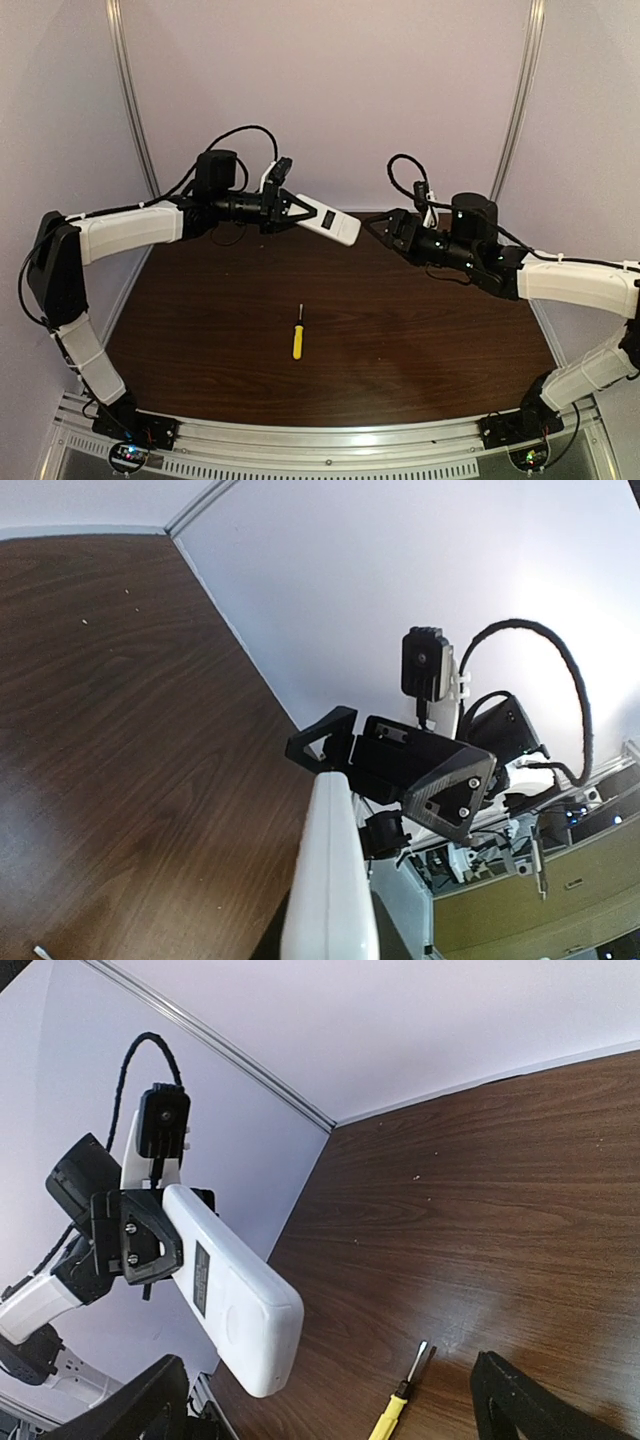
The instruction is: Unload the batteries from the remote control
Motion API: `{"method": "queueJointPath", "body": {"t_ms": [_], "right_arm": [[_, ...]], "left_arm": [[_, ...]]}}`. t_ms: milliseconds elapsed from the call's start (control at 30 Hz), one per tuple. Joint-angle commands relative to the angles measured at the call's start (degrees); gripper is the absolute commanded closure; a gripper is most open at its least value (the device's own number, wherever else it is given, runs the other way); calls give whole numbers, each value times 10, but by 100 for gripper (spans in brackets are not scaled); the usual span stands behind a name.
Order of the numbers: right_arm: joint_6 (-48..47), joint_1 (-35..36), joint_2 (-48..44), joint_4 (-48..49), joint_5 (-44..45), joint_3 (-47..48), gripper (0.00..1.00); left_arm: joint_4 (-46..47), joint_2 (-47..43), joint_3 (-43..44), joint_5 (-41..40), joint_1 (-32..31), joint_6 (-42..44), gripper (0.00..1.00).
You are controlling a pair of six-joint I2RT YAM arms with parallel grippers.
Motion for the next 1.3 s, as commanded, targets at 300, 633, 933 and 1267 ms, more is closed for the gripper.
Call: {"method": "queueJointPath", "body": {"t_ms": [300,633,933,1267], "right_arm": [[113,1,19,26,-75,5,4],[145,30,93,64,-94,55,12],[158,48,138,114,-115,81,24],[161,55,166,137,-110,97,46]], "left_arm": [[360,55,-107,113,31,-252,100],[507,68,-154,127,39,-355,100],[529,78,-164,125,40,-369,100],[538,79,-167,124,40,-372,100]]}}
